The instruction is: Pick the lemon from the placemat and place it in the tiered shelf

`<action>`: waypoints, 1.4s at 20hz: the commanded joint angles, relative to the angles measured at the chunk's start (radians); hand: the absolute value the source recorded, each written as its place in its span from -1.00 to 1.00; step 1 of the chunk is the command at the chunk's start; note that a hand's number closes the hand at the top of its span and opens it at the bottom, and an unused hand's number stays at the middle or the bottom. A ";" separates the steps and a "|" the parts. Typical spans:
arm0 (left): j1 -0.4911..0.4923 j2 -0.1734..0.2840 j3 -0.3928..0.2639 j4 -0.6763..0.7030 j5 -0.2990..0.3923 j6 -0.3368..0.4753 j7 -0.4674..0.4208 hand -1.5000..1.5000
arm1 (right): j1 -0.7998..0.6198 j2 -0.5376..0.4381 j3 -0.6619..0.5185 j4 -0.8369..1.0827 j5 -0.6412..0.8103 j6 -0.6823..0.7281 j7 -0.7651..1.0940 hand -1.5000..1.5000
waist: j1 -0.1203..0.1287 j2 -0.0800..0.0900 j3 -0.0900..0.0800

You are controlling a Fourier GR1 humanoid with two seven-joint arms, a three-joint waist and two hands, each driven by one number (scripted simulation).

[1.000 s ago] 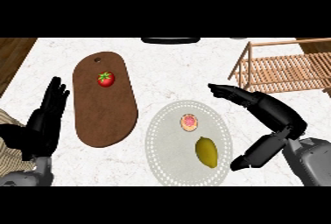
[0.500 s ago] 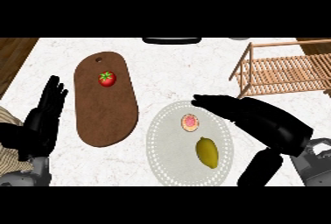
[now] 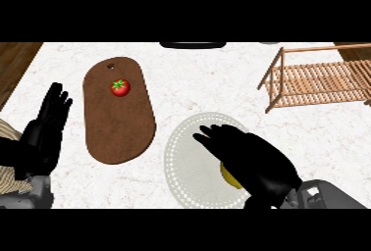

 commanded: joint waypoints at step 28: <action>0.027 -0.098 0.091 -0.032 -0.089 -0.111 0.013 0.00 | 0.251 0.118 -0.101 0.321 0.561 -0.029 -0.375 -1.00 | -0.001 0.002 0.001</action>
